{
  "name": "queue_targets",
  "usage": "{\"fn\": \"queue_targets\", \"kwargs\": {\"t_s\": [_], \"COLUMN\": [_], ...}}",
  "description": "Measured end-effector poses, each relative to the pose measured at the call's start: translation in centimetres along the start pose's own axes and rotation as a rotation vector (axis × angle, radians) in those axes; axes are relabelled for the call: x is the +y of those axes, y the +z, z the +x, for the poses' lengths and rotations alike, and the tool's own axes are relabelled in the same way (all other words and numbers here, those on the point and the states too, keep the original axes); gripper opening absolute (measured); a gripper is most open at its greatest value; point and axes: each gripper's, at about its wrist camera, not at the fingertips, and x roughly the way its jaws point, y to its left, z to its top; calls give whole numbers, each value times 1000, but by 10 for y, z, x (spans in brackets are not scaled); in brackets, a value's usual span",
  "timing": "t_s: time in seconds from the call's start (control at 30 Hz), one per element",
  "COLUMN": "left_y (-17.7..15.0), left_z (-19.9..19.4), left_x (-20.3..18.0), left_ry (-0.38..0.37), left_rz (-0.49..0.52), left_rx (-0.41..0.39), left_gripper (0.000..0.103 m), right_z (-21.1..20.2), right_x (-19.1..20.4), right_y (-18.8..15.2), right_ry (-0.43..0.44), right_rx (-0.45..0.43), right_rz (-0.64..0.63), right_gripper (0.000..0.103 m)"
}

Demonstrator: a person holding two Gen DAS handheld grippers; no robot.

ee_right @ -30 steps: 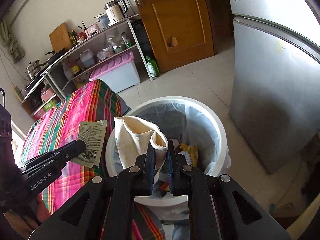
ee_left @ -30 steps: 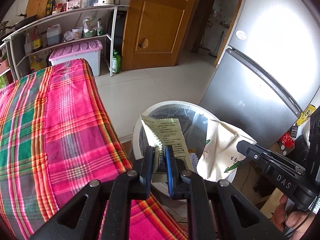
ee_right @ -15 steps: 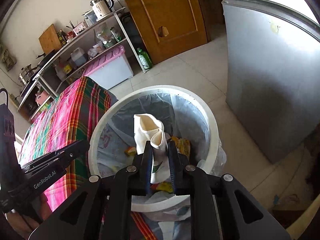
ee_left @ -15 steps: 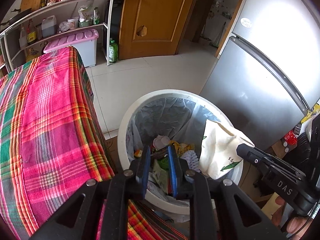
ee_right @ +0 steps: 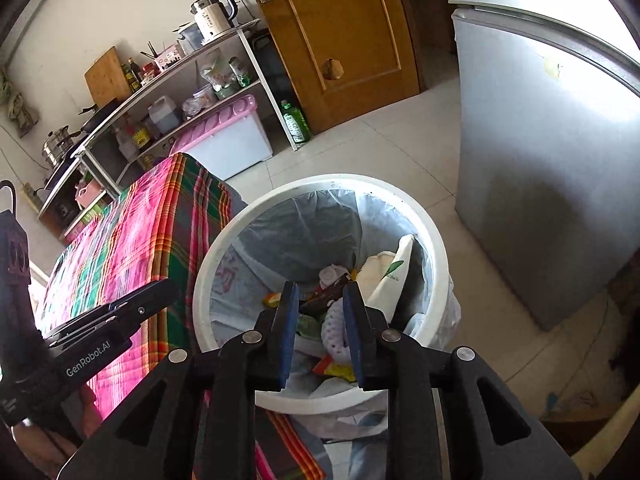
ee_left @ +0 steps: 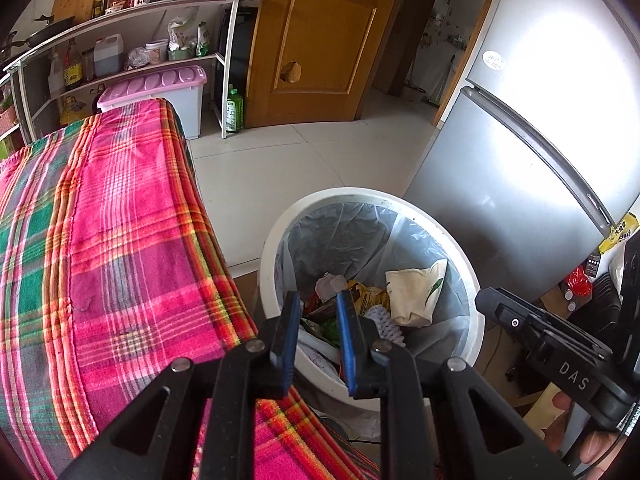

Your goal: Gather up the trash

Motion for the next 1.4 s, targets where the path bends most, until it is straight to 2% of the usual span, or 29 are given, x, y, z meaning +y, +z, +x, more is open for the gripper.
{"fn": "queue_targets", "kwargs": {"t_s": [0.3,0.63,0.97,1.27,1.4], "left_y": [0,-10,-37,-70,-83], "left_z": [-31,-70,-107,-145,-168], "left_x": [14,29,41,51,52], "left_ry": [21,45,68,94,106], "left_rz": [-5,-6,10,3,10], "left_rx": [-51,-100,-142,-177,-207], "left_gripper": [20,20,20,34,35], "right_z": [-24,-46,-65,-98,-115], "right_x": [28,66,93,113,123], "right_y": [5,-7,-41,-76,-94], "right_ry": [15,21,22,26,24], "right_rx": [-62,-96,-106,-132,-146], "right_rz": [-52,-110,-155,-202,-227], "right_gripper": [25,25,25,26,28]}}
